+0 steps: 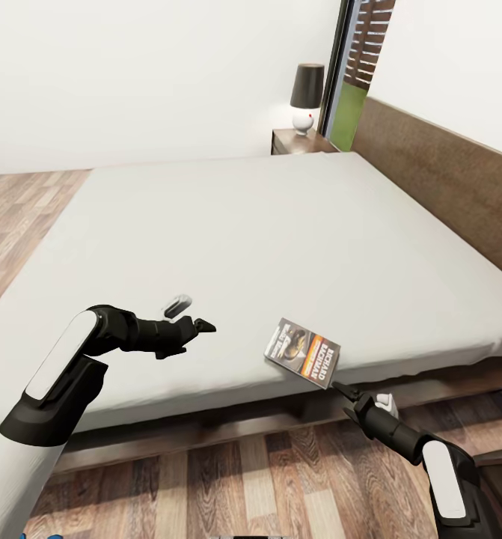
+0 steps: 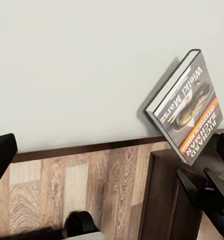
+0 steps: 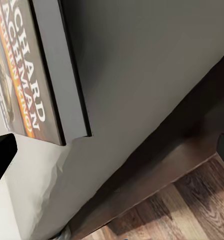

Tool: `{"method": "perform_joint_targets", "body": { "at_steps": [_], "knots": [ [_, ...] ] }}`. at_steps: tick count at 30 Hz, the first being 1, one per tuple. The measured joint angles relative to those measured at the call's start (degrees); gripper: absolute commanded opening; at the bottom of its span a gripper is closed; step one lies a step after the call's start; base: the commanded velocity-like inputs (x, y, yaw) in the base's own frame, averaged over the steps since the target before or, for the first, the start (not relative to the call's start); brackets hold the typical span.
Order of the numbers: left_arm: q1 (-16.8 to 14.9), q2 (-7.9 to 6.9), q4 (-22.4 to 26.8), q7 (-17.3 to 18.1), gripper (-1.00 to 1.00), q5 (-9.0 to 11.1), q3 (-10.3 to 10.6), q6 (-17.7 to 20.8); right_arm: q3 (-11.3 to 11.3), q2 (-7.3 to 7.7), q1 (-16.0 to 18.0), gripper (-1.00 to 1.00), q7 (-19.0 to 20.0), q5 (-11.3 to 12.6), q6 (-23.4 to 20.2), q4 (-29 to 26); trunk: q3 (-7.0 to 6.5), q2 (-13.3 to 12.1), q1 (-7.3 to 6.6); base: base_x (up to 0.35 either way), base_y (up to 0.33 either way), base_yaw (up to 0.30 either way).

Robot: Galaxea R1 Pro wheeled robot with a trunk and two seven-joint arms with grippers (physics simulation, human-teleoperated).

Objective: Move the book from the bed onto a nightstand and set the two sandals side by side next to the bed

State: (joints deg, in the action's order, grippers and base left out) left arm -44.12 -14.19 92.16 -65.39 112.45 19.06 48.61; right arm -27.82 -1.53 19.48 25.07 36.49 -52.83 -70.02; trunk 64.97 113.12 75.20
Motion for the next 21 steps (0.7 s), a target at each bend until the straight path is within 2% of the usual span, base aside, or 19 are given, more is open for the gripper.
{"method": "perform_joint_targets", "body": {
  "at_steps": [5,14,17,18,21],
  "knots": [
    [0.09,0.03,0.0,0.14,1.0,-0.01,-0.01,-0.08,0.05,0.09,-0.02,1.0,0.56,2.23,1.87,0.22,0.36,0.82,0.44,0.0,0.0,0.0],
    [1.0,-0.5,0.0,0.25,1.0,-0.01,-0.76,-0.01,0.45,0.28,-0.06,1.0,1.2,3.33,4.19,0.41,0.36,0.82,0.44,0.0,0.0,0.0],
    [1.94,-0.56,0.0,0.33,1.0,-0.01,-1.98,0.14,0.69,0.28,-0.08,1.0,3.33,3.32,4.4,0.46,0.36,0.82,0.44,0.0,0.0,0.0],
    [2.79,-0.63,0.0,0.34,1.0,-0.04,-3.14,0.3,0.99,0.32,-0.1,1.0,5.84,3.2,4.55,0.49,0.37,0.82,0.44,0.0,0.0,0.0],
    [3.39,-0.63,0.0,0.32,1.0,-0.01,-3.82,0.36,1.22,0.26,-0.1,1.0,7.38,3.01,4.71,0.5,0.36,0.82,0.44,0.0,0.0,0.0]
  ]
}}
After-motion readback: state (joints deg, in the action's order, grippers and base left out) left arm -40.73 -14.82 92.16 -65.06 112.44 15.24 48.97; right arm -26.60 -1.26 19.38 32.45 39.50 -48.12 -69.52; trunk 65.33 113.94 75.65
